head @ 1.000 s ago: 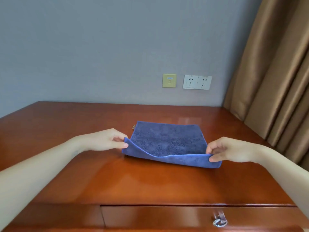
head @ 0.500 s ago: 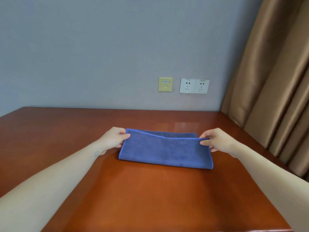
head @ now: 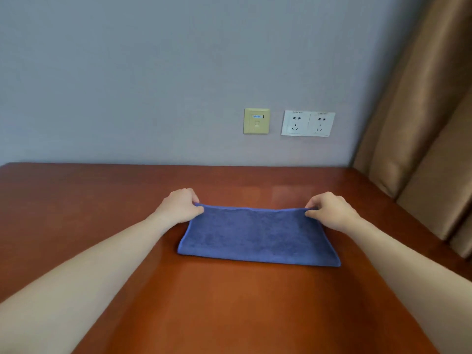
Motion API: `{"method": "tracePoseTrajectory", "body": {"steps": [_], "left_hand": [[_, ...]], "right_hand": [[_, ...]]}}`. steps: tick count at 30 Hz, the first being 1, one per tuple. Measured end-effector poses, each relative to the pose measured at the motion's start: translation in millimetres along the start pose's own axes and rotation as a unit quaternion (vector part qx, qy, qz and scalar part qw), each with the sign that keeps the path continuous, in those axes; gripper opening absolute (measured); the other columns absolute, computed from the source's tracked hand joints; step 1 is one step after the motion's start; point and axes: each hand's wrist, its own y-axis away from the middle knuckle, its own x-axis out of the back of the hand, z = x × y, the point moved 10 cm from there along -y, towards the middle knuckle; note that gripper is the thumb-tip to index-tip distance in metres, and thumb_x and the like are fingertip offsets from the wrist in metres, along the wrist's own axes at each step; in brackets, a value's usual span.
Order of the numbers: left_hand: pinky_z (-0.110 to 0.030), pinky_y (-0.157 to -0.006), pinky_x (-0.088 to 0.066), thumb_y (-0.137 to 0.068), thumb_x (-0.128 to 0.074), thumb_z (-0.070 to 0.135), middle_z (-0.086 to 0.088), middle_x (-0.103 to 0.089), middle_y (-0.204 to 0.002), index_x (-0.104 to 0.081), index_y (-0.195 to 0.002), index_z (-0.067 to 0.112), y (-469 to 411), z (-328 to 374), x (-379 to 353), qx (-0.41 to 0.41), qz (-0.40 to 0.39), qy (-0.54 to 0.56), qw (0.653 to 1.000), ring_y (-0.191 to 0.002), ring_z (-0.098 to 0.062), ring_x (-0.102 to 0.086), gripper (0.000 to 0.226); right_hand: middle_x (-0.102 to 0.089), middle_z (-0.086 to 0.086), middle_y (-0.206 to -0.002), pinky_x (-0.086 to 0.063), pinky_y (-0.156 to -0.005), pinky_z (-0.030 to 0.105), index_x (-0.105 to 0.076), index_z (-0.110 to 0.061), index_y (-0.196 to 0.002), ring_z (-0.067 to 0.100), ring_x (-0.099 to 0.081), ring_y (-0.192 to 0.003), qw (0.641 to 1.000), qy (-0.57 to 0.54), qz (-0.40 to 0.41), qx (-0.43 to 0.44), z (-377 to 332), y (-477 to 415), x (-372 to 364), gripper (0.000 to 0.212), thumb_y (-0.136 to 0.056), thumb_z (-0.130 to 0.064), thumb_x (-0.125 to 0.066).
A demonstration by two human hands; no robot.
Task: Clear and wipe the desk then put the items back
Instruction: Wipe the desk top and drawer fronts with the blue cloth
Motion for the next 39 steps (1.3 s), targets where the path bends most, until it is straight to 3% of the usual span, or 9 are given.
{"method": "tracePoseTrajectory", "body": {"steps": [5,9,13,19,25,28,31,36,39], "left_hand": [[-0.023,-0.071,-0.048,-0.086,-0.068,0.020,0.009,-0.064,-0.080,-0.066,-0.095,0.019,-16.2,2.6,0.4,-0.017,-0.040,0.051,0.998,-0.062,-0.007,-0.061,0.009],[-0.022,-0.072,-0.044,-0.088,-0.067,0.014,0.013,-0.064,-0.075,-0.073,-0.086,0.015,-20.0,2.5,2.1,-0.038,-0.025,0.059,0.997,-0.069,-0.003,-0.057,0.006],[-0.028,-0.085,-0.047,-0.089,-0.068,0.019,0.006,-0.065,-0.085,-0.072,-0.088,0.012,-24.7,6.3,-0.7,-0.046,-0.020,0.044,0.998,-0.088,-0.015,-0.061,0.009],[-0.021,-0.061,-0.052,-0.089,-0.070,0.022,-0.005,-0.062,-0.079,-0.067,-0.084,0.011,-27.7,4.9,-9.3,-0.024,-0.092,0.110,0.989,-0.069,-0.015,-0.057,0.012],[-0.013,-0.054,-0.048,-0.093,-0.065,0.022,-0.002,-0.057,-0.074,-0.067,-0.096,0.009,-19.5,0.0,-11.4,0.018,-0.148,0.162,0.976,-0.065,-0.009,-0.051,0.014],[-0.020,-0.064,-0.050,-0.096,-0.058,0.025,-0.002,-0.060,-0.083,-0.065,-0.094,0.014,-13.4,5.6,-11.0,0.034,-0.154,0.213,0.964,-0.074,-0.012,-0.054,0.014],[-0.031,-0.077,-0.052,-0.094,-0.056,0.014,-0.005,-0.061,-0.081,-0.061,-0.087,0.014,-11.7,27.1,-5.8,0.031,-0.138,0.364,0.920,-0.073,-0.017,-0.058,0.008],[-0.018,-0.066,-0.055,-0.092,-0.058,0.012,-0.004,-0.067,-0.092,-0.068,-0.100,0.013,-4.1,90.8,-18.0,0.022,-0.157,0.511,0.845,-0.077,-0.011,-0.066,0.013],[-0.018,-0.070,-0.058,-0.090,-0.065,0.015,-0.010,-0.072,-0.103,-0.070,-0.103,0.008,1.5,129.3,-37.9,0.010,-0.182,0.516,0.837,-0.085,-0.014,-0.070,0.016]], "right_hand": [[-0.068,-0.001,-0.098,-0.051,-0.082,0.035,-0.065,-0.035,-0.080,0.022,-0.061,-0.097,1.000,-0.007,0.018,0.004,-0.6,-1.0,-2.0,0.008,-0.086,-0.030,-0.067],[-0.063,0.005,-0.114,-0.048,-0.090,0.037,-0.063,-0.026,-0.104,0.028,-0.052,-0.109,0.995,0.054,0.070,0.036,-19.2,7.4,2.7,0.021,-0.087,-0.015,-0.059],[-0.061,0.000,-0.112,-0.041,-0.093,0.034,-0.062,-0.025,-0.109,0.025,-0.048,-0.109,0.975,0.033,0.093,0.201,-109.6,58.7,-12.4,0.024,-0.087,-0.017,-0.058],[-0.053,-0.003,-0.112,-0.035,-0.076,0.030,-0.058,-0.026,-0.117,0.017,-0.044,-0.104,0.944,0.041,-0.006,0.327,-216.4,132.4,-80.1,0.036,-0.090,-0.050,-0.058],[-0.059,0.006,-0.100,-0.031,-0.065,0.032,-0.066,-0.014,-0.106,0.026,-0.051,-0.094,0.922,0.050,0.097,0.372,-232.3,138.4,-74.4,0.024,-0.093,-0.032,-0.057],[-0.059,0.005,-0.091,-0.034,-0.059,0.034,-0.062,-0.011,-0.098,0.026,-0.052,-0.090,0.934,0.002,0.130,0.333,-227.0,140.4,-60.0,0.018,-0.093,-0.026,-0.053],[-0.062,0.002,-0.087,-0.047,-0.072,0.040,-0.055,-0.017,-0.103,0.027,-0.058,-0.087,0.955,-0.138,0.116,0.235,-193.7,129.5,-37.4,0.014,-0.090,-0.023,-0.052],[-0.056,0.000,-0.067,-0.048,-0.065,0.040,-0.037,-0.044,-0.121,0.023,-0.058,-0.072,0.964,-0.201,0.106,0.140,-135.0,129.4,-4.7,0.050,-0.083,-0.014,-0.051],[-0.059,0.002,-0.061,-0.052,-0.064,0.040,-0.050,-0.035,-0.100,0.020,-0.062,-0.068,0.962,-0.233,0.116,0.076,-91.3,123.5,3.5,0.027,-0.081,-0.016,-0.051]]}}
